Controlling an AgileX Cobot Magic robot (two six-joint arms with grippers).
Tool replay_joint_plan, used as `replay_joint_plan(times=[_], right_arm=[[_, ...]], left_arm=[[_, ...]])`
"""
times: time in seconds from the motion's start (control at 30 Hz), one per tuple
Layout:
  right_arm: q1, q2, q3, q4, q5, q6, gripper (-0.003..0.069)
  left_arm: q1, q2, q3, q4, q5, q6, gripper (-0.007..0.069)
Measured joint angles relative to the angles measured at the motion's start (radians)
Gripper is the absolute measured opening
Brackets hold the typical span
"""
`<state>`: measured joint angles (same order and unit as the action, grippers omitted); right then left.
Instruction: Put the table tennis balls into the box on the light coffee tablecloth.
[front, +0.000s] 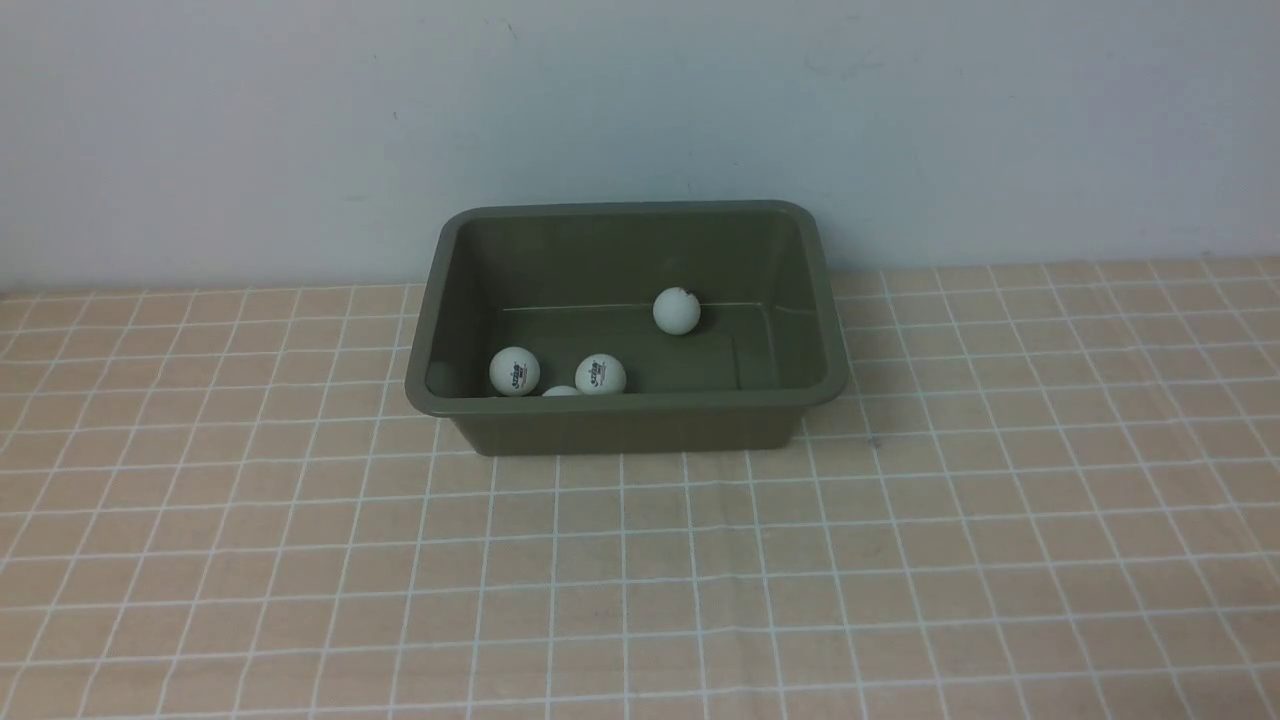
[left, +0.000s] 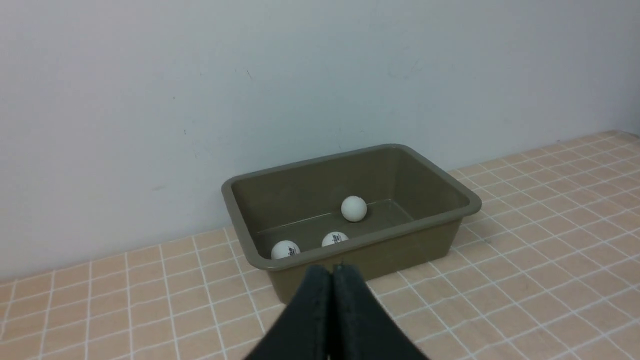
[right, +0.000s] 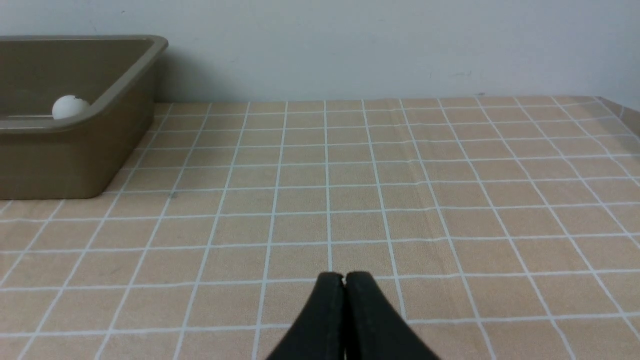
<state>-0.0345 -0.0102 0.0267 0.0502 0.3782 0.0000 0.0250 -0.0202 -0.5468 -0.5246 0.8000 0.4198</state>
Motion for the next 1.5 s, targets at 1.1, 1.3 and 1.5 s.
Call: replay_joint_plan(times=[1.1, 1.3, 1.5], right_arm=[[0.0, 0.0, -0.001, 0.001, 0.002, 0.0, -0.0018], [0.0, 0.0, -0.001, 0.001, 0.003, 0.0, -0.0018], [0.0, 0.0, -0.001, 0.001, 0.003, 0.0, -0.0018]], left_arm=[[0.0, 0.003, 0.569, 0.525, -0.395, -0.42, -0.0069], [0.0, 0.003, 0.569, 0.488, -0.397, -0.42, -0.0069], [0.0, 0.003, 0.57, 0.485, -0.402, -0.42, -0.0069]])
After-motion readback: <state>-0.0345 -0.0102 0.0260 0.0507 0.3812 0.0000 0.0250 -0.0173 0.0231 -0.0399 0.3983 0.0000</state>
